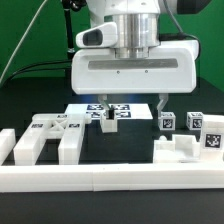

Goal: Assemble chair

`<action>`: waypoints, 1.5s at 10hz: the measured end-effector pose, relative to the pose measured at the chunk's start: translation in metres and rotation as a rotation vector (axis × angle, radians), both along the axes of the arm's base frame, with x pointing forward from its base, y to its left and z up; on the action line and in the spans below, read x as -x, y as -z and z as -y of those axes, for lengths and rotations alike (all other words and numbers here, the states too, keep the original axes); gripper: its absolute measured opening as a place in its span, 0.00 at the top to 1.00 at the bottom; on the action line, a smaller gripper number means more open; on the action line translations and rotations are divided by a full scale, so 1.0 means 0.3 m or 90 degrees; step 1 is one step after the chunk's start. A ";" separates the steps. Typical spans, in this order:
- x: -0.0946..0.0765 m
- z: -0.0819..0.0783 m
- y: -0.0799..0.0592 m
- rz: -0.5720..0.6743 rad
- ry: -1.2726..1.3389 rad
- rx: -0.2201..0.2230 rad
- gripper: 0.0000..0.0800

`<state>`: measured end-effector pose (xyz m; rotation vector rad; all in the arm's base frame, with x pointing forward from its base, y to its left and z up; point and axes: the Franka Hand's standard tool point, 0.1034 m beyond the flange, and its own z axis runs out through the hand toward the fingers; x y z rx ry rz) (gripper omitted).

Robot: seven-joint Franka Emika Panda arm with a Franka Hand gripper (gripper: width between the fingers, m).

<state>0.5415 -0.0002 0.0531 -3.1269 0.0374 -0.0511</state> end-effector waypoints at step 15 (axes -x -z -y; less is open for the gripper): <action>0.197 0.074 0.063 -0.579 -0.012 -0.020 0.19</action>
Offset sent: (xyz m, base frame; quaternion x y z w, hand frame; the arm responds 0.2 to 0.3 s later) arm 0.0000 0.0000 0.0000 0.0000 0.0000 0.0000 1.0000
